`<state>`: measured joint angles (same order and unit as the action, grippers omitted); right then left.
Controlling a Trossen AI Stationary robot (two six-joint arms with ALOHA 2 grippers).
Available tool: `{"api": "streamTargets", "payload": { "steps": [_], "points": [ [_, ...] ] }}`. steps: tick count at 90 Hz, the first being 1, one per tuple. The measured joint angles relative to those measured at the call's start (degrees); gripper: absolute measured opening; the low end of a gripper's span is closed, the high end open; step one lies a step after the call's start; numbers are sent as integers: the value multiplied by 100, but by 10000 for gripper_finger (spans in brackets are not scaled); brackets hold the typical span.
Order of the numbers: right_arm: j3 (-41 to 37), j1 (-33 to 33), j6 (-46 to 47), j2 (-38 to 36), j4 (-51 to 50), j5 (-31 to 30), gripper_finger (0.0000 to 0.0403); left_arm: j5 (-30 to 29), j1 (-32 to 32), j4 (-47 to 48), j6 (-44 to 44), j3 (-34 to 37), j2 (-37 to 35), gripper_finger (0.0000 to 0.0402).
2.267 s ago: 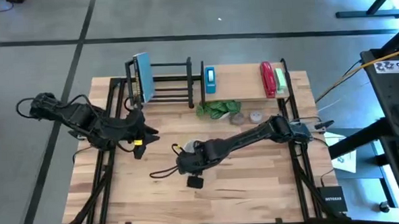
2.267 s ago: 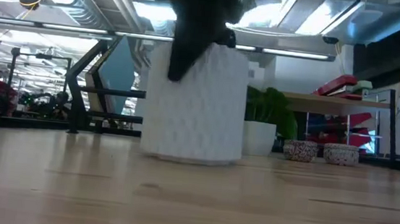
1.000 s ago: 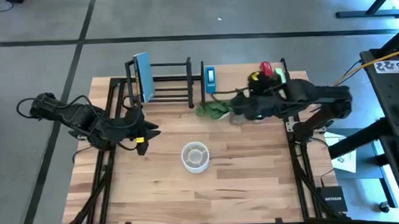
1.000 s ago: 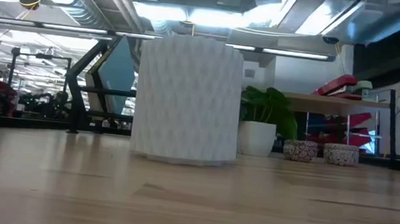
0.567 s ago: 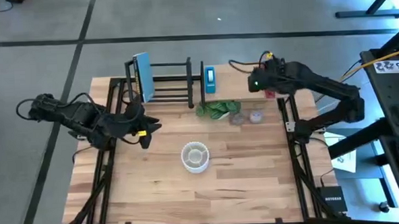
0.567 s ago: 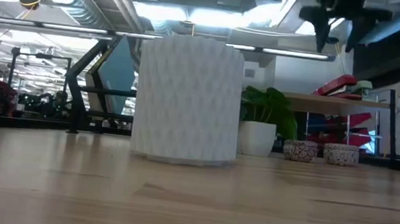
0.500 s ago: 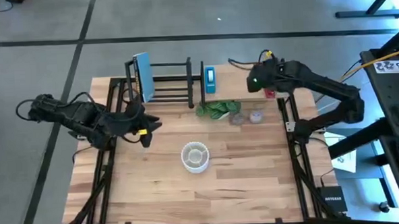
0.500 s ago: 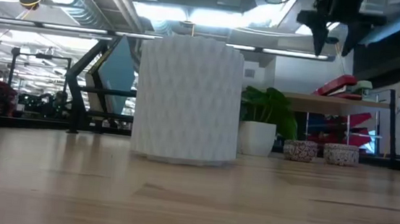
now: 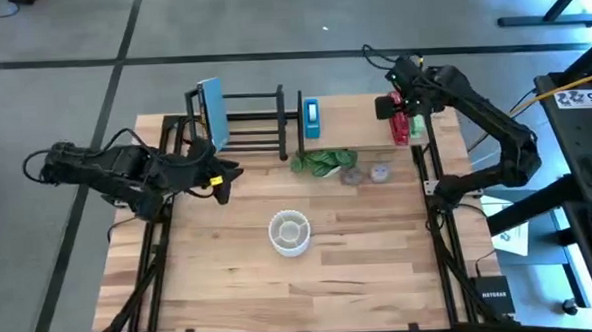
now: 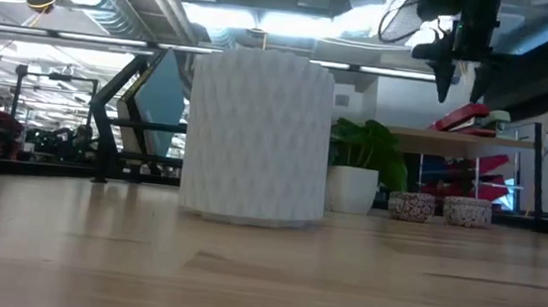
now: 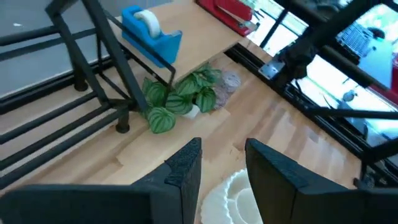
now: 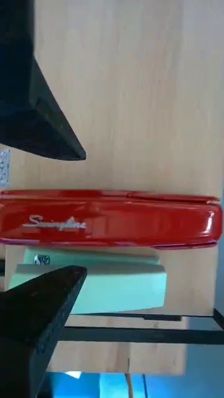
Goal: Stock shelves
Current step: Remove the red stapler from the shelf
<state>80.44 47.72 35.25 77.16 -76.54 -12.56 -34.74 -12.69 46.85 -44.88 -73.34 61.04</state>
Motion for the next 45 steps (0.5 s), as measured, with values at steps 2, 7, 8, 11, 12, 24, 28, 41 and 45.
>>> {"api": "streamTargets", "payload": {
  "steps": [2, 7, 8, 11, 12, 24, 28, 41, 45],
  "points": [
    [-2, 24, -70, 49, 6, 45, 268, 0, 29, -1, -1, 0, 0, 107],
    [-1, 84, -220, 167, 37, 174, 261, 0, 117, -9, -5, 0, 0, 107],
    [0, 83, -251, 194, 43, 195, 260, 0, 135, -14, -7, 0, 0, 107],
    [0, 83, -318, 275, 47, 225, 257, 0, 182, -33, -9, 0, 0, 107],
    [0, 83, -344, 305, 44, 225, 255, 0, 197, -42, -9, 0, 0, 107],
    [0, 81, -591, 622, 25, 113, 245, 0, 345, -286, -3, 0, 4, 107],
    [0, 87, -669, 730, 26, 107, 242, 0, 398, -370, 4, 0, 4, 107],
    [0, 198, -1018, 1003, 51, 142, 239, -2, 522, -496, -12, 0, 4, 107],
    [-2, 242, -1131, 1073, 51, 166, 239, 0, 557, -564, -13, 0, 4, 107]
  ]
}}
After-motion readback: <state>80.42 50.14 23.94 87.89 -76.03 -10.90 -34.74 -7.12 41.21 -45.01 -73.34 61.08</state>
